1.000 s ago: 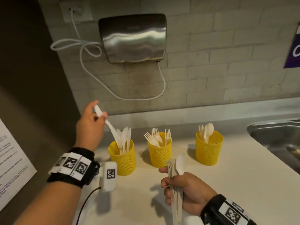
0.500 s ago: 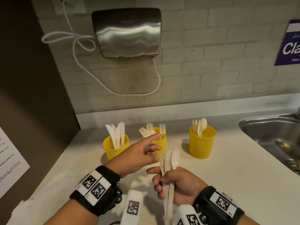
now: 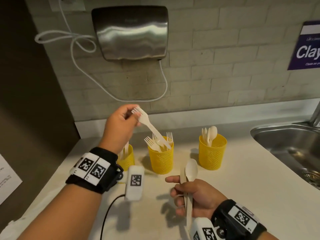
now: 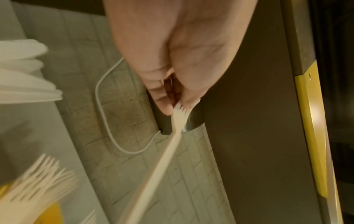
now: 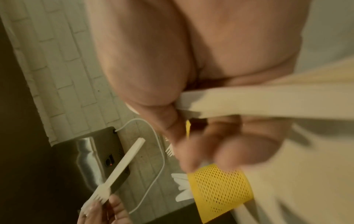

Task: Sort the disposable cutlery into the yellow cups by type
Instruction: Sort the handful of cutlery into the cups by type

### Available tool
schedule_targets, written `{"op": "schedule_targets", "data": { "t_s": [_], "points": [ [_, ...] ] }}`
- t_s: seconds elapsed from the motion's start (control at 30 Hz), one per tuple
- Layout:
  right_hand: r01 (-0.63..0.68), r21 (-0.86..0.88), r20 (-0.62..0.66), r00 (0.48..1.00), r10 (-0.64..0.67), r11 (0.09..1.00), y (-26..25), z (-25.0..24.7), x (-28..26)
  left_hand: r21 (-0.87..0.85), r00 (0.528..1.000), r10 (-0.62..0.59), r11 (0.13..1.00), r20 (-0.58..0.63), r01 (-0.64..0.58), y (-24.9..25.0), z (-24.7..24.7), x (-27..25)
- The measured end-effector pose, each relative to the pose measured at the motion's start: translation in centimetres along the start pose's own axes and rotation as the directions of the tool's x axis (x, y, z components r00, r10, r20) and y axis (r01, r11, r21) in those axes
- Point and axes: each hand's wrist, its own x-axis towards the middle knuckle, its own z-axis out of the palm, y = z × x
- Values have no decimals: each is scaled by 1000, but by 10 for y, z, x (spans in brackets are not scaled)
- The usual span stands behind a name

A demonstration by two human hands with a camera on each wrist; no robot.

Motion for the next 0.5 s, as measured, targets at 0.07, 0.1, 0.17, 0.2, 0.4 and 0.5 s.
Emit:
{"op": "schedule_targets", "data": {
  "t_s": [0.07, 0.1, 0.17, 0.2, 0.4, 0.5],
  "points": [
    [22, 40, -46, 999, -20, 999, -1, -4, -2, 79, 997, 55, 996, -53, -51, -3, 2, 18],
    [28, 54, -54, 998, -25, 998, -2, -5, -3, 154, 997, 65, 986, -45, -57, -8, 7, 24],
    [34, 76, -51, 998, -30, 997, -5, -6, -7, 333, 999, 34, 942, 30, -42, -21, 22, 26],
    [37, 92, -48, 998, -33, 995, -6, -7, -9, 416, 995, -3, 909, 96, -37, -28, 31, 24],
    [83, 166, 4, 996, -85, 983, -11, -8, -11, 500, 977, -38, 863, 212, -75, -33, 52, -13],
    [102, 129, 83, 990, -113, 986, -12, 1, -5, 161, 857, -251, 967, 450, 198, -21, 60, -50]
  ]
}}
